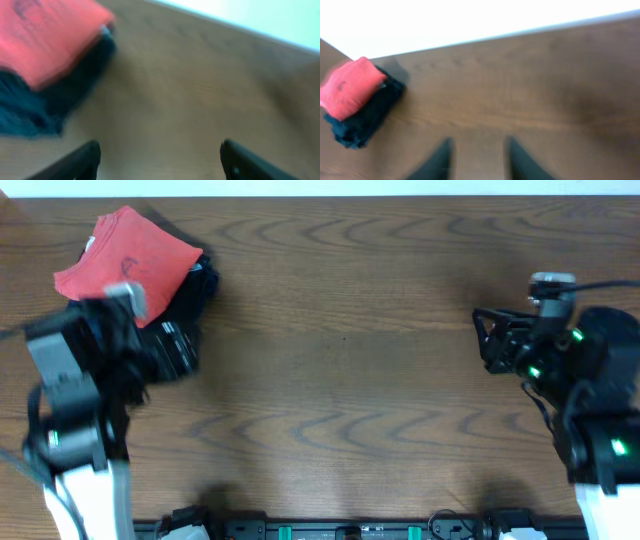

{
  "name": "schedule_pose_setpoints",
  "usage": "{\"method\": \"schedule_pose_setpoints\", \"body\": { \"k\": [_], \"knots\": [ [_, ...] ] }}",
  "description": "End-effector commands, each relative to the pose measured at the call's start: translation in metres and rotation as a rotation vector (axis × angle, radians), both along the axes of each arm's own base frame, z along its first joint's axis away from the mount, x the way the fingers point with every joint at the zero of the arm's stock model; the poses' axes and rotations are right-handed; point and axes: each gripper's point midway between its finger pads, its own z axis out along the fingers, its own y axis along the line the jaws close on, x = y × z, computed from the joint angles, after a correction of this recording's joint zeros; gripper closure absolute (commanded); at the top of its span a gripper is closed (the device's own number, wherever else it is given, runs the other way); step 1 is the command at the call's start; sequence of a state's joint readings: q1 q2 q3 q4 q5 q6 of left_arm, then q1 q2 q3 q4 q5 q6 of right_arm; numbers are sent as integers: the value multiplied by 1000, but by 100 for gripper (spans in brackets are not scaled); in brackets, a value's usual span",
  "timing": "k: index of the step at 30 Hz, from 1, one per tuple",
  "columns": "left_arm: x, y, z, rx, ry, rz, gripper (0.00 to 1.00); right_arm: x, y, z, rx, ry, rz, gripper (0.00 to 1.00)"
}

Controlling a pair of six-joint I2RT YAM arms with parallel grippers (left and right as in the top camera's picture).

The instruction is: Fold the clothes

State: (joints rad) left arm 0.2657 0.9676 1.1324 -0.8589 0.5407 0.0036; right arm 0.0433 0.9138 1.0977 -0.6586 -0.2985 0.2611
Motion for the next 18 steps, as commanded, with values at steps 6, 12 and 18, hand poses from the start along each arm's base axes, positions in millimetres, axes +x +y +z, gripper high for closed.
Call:
{"method": "schedule_pose_setpoints", "body": {
  "k": [6, 12, 18],
  "knots": [
    [-63, -14, -23, 90, 160, -32, 2, -36, -2, 34, -110, -151, 54, 1],
    [-65, -7, -31, 109, 207, -2, 2, -43, -2, 29, -110, -129, 56, 1],
    [-64, -7, -34, 93, 225, 13, 2, -51, -2, 12, -110, -50, 61, 1]
  ]
}}
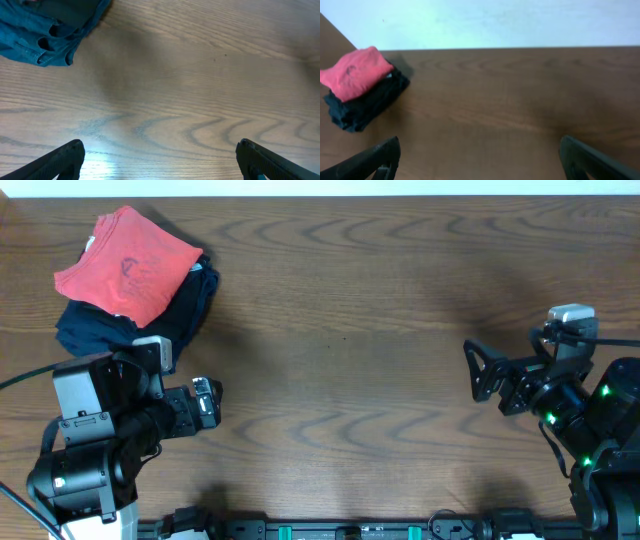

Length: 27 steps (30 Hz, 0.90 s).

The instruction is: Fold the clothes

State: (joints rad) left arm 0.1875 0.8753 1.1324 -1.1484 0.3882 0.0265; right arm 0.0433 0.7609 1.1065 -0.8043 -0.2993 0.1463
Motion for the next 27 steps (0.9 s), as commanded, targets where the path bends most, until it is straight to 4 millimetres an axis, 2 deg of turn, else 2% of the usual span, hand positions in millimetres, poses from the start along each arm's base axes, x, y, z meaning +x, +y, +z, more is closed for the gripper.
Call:
{"method": "schedule_pose_setpoints", "body": {
  "k": [1, 16, 18, 21, 24, 27],
  "knots": [
    [-1, 2, -3, 8, 13, 9, 2, -5, 0, -3, -16, 19, 10, 1],
    [0, 2, -4, 8, 16, 9, 2, -30, -1, -42, -24, 212, 13, 1],
    [0, 2, -4, 7, 16, 9, 2, -30, -8, -43, -61, 209, -25, 1],
    [0, 2, -4, 7, 16, 9, 2, -19, -14, -28, -121, 99, -49, 1],
    [0, 2, -4, 8, 16, 9, 2, -8, -10, -2, -245, -127, 24, 1],
    [0, 2, -4, 8, 16, 9, 2, -6, -10, 0, -285, -277, 26, 1]
  ]
}}
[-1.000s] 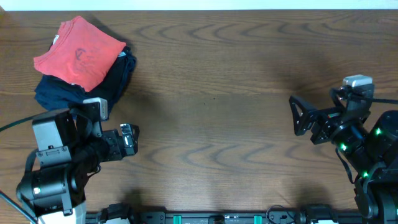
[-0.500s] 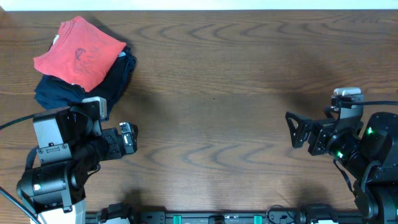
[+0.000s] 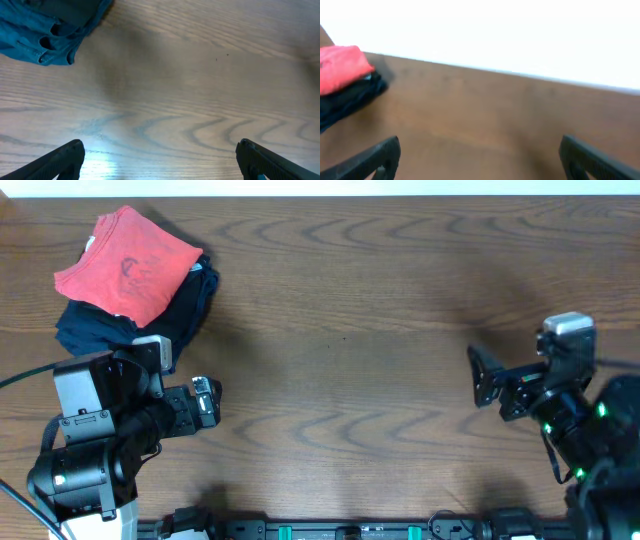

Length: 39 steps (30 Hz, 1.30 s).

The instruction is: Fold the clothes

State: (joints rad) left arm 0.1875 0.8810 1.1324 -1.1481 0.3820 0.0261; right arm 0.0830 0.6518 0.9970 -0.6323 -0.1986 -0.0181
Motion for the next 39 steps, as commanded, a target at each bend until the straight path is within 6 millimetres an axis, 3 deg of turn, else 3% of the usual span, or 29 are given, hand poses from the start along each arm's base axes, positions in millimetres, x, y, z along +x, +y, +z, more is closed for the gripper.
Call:
{"method": "schedule_pose_setpoints", "body": {
  "k": [1, 9, 13, 22, 26, 39],
  "knots": [
    [-1, 1, -2, 4, 10, 5, 2, -5, -4, -20, -112, -81, 8, 1],
    [-1, 1, -2, 4, 10, 5, 2, -32, -5, -89, -98, -216, 8, 1],
    [-1, 1, -2, 4, 10, 5, 2, -39, -10, -111, -98, -261, -15, 1],
    [-1, 1, -2, 4, 10, 5, 2, -23, -9, -157, -92, -201, -11, 1],
    [-1, 1, -2, 4, 10, 5, 2, -17, -9, -190, -95, -148, -7, 1],
    [-1, 1, -2, 4, 10, 5, 2, -14, -9, -189, -94, -175, -9, 1]
  ]
}}
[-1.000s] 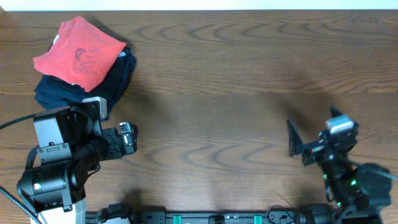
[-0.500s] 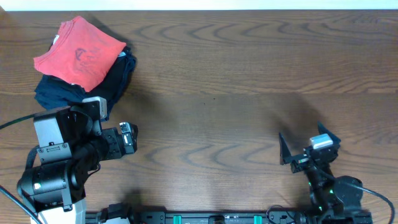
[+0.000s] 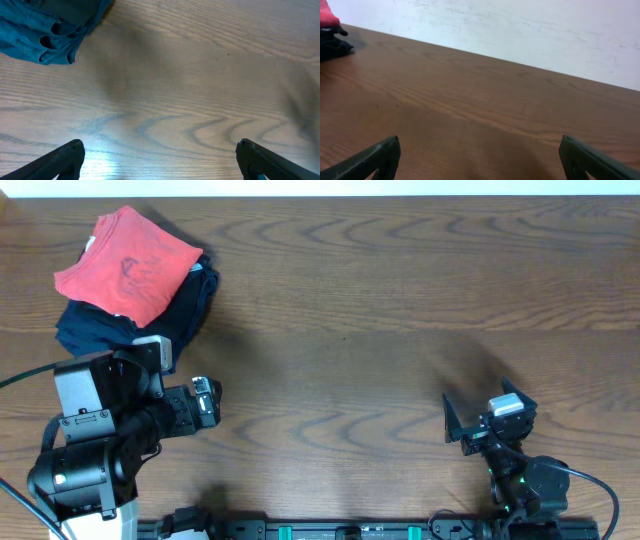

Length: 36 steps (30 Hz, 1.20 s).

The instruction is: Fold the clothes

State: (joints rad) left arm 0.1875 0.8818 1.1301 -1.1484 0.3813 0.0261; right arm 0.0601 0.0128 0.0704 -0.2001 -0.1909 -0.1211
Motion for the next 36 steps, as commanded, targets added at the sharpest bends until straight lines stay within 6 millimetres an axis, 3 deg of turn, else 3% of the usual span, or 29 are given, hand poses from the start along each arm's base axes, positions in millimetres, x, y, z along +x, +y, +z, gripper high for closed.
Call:
{"method": "schedule_pose_setpoints", "body": {
  "k": [1, 25, 32, 36],
  "knots": [
    [-1, 0, -1, 4, 6, 5, 2, 0, -1, -1, -5, -4, 0, 1],
    [-1, -3, -1, 7, 1, -16, 2, 0, -1, -1, -5, -4, 0, 1],
    [43, -14, 48, 82, -386, -92, 2, 0, -1, -2, -5, -4, 0, 1],
    [48, -20, 68, 105, -627, -110, 2, 0, -1, -2, -5, -4, 0, 1]
  ]
}}
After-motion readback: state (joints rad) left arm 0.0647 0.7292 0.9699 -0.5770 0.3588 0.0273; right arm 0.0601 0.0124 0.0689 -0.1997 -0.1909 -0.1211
